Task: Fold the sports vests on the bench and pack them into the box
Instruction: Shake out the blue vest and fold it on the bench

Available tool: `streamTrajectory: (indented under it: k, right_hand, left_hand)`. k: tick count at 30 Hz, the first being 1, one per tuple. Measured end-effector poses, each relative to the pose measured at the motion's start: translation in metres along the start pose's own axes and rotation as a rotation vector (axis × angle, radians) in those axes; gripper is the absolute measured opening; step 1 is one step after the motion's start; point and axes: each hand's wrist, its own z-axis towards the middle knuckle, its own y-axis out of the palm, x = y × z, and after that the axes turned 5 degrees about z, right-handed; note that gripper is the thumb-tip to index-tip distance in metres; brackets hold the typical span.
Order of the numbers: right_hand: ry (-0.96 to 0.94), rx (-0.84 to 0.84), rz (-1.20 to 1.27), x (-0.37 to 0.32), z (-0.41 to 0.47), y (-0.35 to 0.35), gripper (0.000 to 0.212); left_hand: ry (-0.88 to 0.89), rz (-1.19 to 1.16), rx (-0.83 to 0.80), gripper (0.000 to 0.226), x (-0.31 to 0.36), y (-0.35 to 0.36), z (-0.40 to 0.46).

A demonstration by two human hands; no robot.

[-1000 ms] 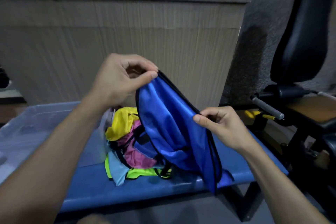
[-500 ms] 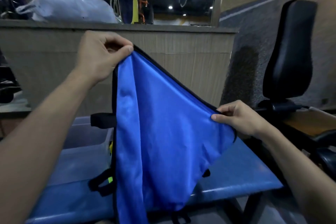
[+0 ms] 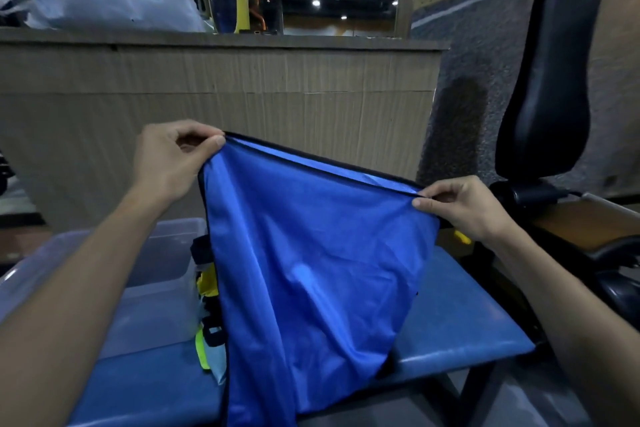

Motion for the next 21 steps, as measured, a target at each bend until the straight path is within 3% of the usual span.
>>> streamTrajectory:
  k: [7,15,21]
  right_hand:
    - [-0.066,0.013,0.058,-0.004,0.004,0.001,0.027]
    - [-0.008,0.071,0.136,-0.006,0.008,-0.001,0.024]
    - [-0.028,0.081,-0.115,-0.008,0.011,-0.004,0.029]
  left_hand:
    - [-0.062,0.038,-0.028,0.019,-0.018,0.004,-0.002]
    - [-0.103,-0.020,-0.097,0.007,-0.027,0.001,-0.006]
    - [-0.225,-0.128,-0.269,0.009,-0.033,-0.005,-0.005]
